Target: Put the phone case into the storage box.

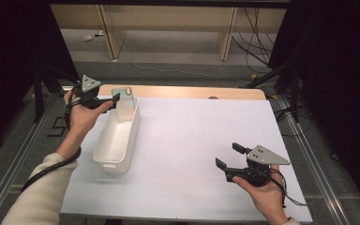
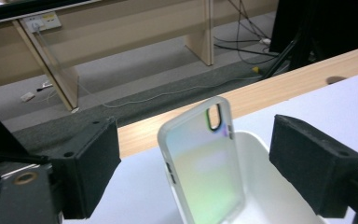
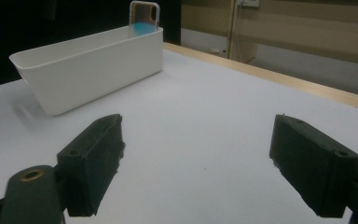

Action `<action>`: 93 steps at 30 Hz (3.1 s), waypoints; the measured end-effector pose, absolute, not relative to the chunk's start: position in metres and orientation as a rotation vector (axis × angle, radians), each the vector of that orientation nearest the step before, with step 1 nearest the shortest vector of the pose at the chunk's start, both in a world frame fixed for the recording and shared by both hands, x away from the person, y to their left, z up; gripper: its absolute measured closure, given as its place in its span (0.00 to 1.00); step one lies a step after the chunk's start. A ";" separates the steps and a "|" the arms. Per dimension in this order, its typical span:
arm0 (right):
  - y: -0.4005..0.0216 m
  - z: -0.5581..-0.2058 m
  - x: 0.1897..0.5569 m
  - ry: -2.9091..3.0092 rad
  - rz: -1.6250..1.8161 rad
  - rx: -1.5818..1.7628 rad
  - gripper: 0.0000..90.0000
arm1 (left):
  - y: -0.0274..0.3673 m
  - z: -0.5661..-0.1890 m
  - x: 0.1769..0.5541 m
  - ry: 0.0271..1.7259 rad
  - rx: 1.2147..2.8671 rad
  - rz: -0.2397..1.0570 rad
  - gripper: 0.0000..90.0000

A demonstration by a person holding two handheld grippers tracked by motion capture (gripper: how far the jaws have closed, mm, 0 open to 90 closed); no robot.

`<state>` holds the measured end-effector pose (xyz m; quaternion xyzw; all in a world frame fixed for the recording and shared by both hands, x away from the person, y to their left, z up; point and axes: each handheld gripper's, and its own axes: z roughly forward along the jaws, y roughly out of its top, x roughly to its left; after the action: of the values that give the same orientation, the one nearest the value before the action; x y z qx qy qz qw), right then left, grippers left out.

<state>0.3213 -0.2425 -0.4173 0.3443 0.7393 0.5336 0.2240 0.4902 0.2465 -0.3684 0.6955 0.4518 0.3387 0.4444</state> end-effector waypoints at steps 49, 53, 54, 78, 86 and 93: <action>-0.246 -0.414 0.320 2.023 1.481 0.934 0.20 | 0.233 -0.392 0.343 0.962 1.676 0.705 0.17; -0.246 -0.414 0.320 2.024 1.481 0.933 0.20 | 0.231 -0.395 0.336 0.945 1.678 0.695 0.17; -0.246 -0.414 0.320 2.024 1.481 0.933 0.20 | 0.230 -0.395 0.335 0.935 1.677 0.694 0.17; -0.250 -0.417 0.317 2.043 1.491 0.927 0.20 | 0.207 -0.420 0.317 0.793 1.715 0.635 0.17; -0.250 -0.420 0.315 2.059 1.479 0.936 0.20 | 0.207 -0.425 0.315 0.758 1.735 0.643 0.16; -0.249 -0.423 0.314 2.067 1.485 0.923 0.20 | 0.205 -0.428 0.314 0.742 1.737 0.632 0.16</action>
<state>0.3140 -0.2489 -0.4226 0.3328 0.7456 0.5356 0.2156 0.3138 0.2050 -0.4285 0.7319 0.3126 0.2664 0.5437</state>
